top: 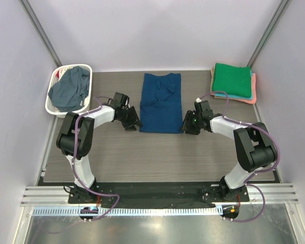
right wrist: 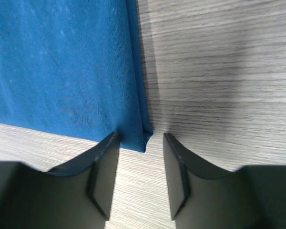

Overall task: Fold and stack the t-shirts
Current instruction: Fold the tshirt

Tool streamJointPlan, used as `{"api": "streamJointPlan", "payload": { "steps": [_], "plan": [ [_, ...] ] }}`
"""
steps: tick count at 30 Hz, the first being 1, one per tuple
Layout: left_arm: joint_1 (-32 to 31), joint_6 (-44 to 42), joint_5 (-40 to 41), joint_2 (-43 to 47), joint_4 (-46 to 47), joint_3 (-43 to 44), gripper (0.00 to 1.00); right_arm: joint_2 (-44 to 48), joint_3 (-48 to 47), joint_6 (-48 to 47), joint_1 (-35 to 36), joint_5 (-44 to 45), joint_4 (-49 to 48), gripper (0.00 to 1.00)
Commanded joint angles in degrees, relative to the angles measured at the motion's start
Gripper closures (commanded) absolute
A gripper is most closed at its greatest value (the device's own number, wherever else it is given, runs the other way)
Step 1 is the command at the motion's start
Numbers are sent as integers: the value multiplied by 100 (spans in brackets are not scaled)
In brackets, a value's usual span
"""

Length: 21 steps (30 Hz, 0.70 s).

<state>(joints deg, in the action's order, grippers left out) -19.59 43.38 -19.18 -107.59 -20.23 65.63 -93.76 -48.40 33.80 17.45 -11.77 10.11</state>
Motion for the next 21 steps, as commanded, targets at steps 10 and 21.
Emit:
{"api": "streamJointPlan", "payload": {
  "steps": [10,21],
  "plan": [
    [-176,75,625,492,-76,-700,58,121,226,39,12,-62,-211,59],
    [-430,-110,513,969,45,-648,52,42,279,56,13,-80,-299,63]
  ]
}}
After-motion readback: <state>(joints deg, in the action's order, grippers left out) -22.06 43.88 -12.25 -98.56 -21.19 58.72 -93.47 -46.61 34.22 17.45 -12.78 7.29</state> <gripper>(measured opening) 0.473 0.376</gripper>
